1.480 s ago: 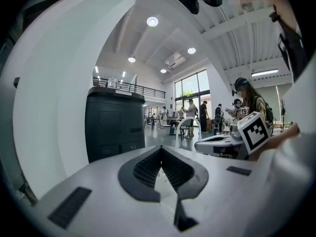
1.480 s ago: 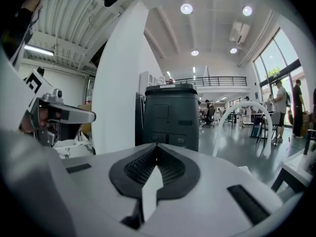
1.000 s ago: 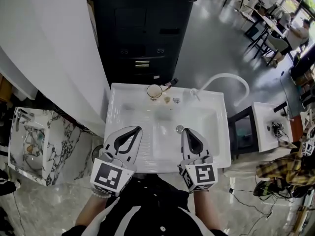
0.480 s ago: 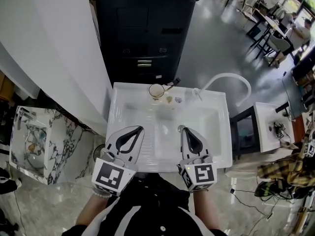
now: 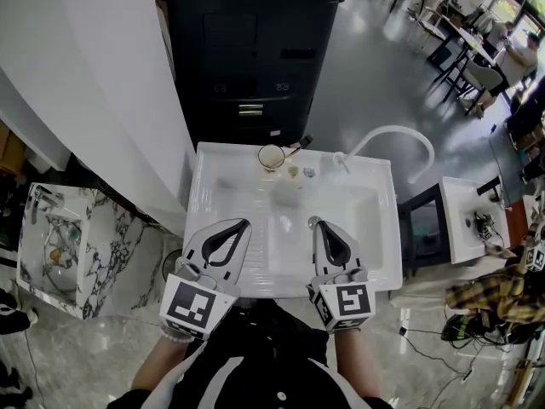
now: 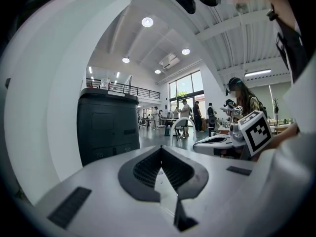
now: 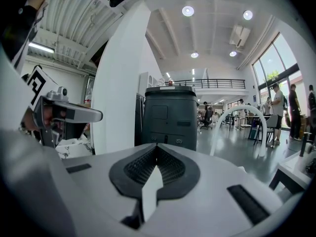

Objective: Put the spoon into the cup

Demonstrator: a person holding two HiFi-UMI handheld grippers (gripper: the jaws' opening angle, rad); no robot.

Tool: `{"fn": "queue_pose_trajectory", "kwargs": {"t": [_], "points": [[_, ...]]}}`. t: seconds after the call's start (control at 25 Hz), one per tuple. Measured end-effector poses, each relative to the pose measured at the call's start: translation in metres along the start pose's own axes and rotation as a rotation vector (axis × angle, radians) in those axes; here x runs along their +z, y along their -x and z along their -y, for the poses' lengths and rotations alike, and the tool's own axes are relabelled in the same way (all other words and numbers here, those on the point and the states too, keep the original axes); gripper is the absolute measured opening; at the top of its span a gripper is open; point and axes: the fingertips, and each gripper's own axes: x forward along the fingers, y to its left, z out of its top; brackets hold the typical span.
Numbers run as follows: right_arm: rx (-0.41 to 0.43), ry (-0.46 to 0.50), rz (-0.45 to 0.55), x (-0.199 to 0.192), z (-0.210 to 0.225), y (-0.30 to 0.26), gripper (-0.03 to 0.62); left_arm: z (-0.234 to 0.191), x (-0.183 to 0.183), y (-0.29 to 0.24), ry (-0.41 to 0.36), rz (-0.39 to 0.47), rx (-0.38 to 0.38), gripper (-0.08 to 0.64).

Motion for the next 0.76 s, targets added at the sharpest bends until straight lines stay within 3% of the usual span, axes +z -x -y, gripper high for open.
{"fn": "queue_pose_trajectory", "kwargs": {"t": [0.76], "points": [[-0.004, 0.01, -0.018, -0.0031, -0.0024, 0.0014, 0.002, 0.0017, -0.0016, 0.0008, 0.002, -0.001, -0.008, 0.0]]}}
